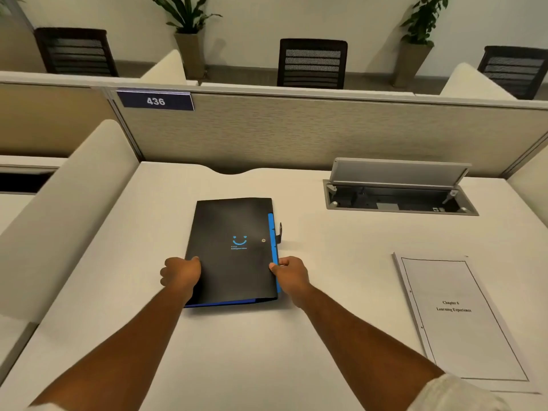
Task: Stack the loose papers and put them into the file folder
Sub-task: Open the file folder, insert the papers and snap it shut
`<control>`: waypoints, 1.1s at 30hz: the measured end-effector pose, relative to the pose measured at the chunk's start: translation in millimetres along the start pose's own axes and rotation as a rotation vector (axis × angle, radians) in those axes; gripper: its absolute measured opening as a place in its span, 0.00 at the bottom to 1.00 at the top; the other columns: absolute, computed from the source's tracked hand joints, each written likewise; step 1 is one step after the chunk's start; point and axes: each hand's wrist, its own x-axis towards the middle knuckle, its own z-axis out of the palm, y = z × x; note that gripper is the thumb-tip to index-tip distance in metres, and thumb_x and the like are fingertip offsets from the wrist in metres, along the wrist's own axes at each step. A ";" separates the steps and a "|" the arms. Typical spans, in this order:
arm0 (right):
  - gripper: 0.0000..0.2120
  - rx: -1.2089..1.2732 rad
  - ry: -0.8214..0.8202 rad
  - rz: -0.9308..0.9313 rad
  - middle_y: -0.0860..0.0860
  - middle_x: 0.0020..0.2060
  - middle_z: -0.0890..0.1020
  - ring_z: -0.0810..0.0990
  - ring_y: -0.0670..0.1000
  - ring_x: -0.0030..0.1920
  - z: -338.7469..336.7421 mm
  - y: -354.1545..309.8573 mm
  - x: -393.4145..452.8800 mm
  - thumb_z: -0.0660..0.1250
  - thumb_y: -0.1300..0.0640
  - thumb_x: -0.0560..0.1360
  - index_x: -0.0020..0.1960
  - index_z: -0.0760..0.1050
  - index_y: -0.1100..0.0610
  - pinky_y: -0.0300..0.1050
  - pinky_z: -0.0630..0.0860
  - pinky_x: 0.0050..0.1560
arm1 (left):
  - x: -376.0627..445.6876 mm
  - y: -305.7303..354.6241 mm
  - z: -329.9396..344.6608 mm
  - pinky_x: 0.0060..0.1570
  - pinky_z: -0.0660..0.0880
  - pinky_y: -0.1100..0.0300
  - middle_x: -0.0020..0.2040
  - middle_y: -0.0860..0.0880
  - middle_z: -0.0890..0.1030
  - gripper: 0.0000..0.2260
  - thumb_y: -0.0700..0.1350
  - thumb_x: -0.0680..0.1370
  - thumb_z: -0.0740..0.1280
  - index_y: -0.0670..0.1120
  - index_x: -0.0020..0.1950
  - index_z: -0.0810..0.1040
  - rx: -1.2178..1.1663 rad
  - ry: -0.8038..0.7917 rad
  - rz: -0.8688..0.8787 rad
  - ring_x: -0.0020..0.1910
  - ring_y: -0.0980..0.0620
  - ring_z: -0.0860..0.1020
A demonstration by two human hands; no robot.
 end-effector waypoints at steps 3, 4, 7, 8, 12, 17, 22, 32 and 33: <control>0.09 -0.027 0.003 0.007 0.50 0.38 0.77 0.76 0.49 0.38 -21.2 13.4 -1.6 0.70 0.52 0.78 0.43 0.72 0.53 0.41 0.75 0.39 | -15.6 -2.7 11.9 0.57 0.74 0.45 0.62 0.37 0.75 0.25 0.56 0.75 0.67 0.39 0.63 0.73 -0.015 -0.070 0.015 0.57 0.36 0.75; 0.10 -0.036 -0.002 0.015 0.50 0.38 0.77 0.76 0.49 0.38 -28.4 18.8 -3.3 0.70 0.53 0.78 0.42 0.71 0.53 0.41 0.75 0.39 | -23.5 -3.0 16.2 0.56 0.74 0.45 0.62 0.37 0.75 0.25 0.57 0.76 0.65 0.38 0.64 0.73 -0.023 -0.078 0.022 0.57 0.35 0.75; 0.10 -0.028 -0.030 0.029 0.51 0.38 0.76 0.75 0.48 0.38 -54.2 39.0 -15.5 0.70 0.57 0.78 0.43 0.70 0.54 0.40 0.75 0.41 | -52.2 -5.8 31.4 0.56 0.73 0.46 0.63 0.36 0.75 0.27 0.57 0.79 0.61 0.36 0.66 0.69 -0.025 -0.089 0.063 0.58 0.35 0.75; 0.10 -0.007 -0.040 0.023 0.51 0.38 0.76 0.75 0.48 0.37 -64.0 47.0 -20.6 0.70 0.58 0.78 0.43 0.69 0.54 0.39 0.75 0.40 | -64.7 -7.4 37.1 0.56 0.73 0.46 0.63 0.36 0.75 0.27 0.58 0.79 0.59 0.36 0.66 0.68 -0.004 -0.086 0.089 0.58 0.35 0.75; 0.09 0.050 -0.066 -0.015 0.52 0.42 0.78 0.77 0.47 0.39 -102.8 81.3 -39.5 0.70 0.59 0.78 0.46 0.69 0.54 0.37 0.74 0.39 | -115.9 -19.8 60.0 0.58 0.72 0.44 0.62 0.35 0.75 0.26 0.59 0.80 0.55 0.37 0.64 0.67 0.104 -0.042 0.208 0.59 0.34 0.75; 0.17 0.192 -0.239 -0.015 0.58 0.53 0.82 0.83 0.51 0.46 -155.9 123.0 -66.0 0.72 0.63 0.77 0.62 0.71 0.54 0.38 0.81 0.43 | -174.1 -44.7 88.5 0.52 0.74 0.45 0.54 0.37 0.79 0.22 0.60 0.80 0.55 0.40 0.55 0.68 0.172 0.042 0.303 0.52 0.35 0.77; 0.16 0.136 -0.232 0.014 0.57 0.53 0.82 0.85 0.55 0.49 -195.2 164.1 -77.7 0.73 0.57 0.76 0.60 0.72 0.54 0.44 0.84 0.49 | -228.8 -77.0 119.4 0.44 0.72 0.49 0.49 0.38 0.80 0.20 0.59 0.80 0.55 0.42 0.51 0.68 0.209 0.108 0.329 0.48 0.35 0.78; 0.10 -0.018 -0.093 0.002 0.54 0.40 0.78 0.78 0.51 0.38 -229.5 196.0 -72.3 0.72 0.56 0.77 0.43 0.72 0.55 0.47 0.82 0.41 | -279.9 -97.9 162.0 0.48 0.75 0.43 0.53 0.38 0.76 0.15 0.51 0.78 0.61 0.39 0.53 0.72 0.371 0.253 0.357 0.52 0.35 0.74; 0.10 -0.027 -0.097 0.001 0.54 0.39 0.79 0.78 0.51 0.38 -230.1 195.3 -73.2 0.73 0.56 0.76 0.42 0.73 0.55 0.49 0.83 0.42 | -285.1 -95.8 164.8 0.50 0.74 0.43 0.55 0.38 0.74 0.17 0.51 0.77 0.64 0.38 0.56 0.72 0.419 0.263 0.350 0.54 0.35 0.72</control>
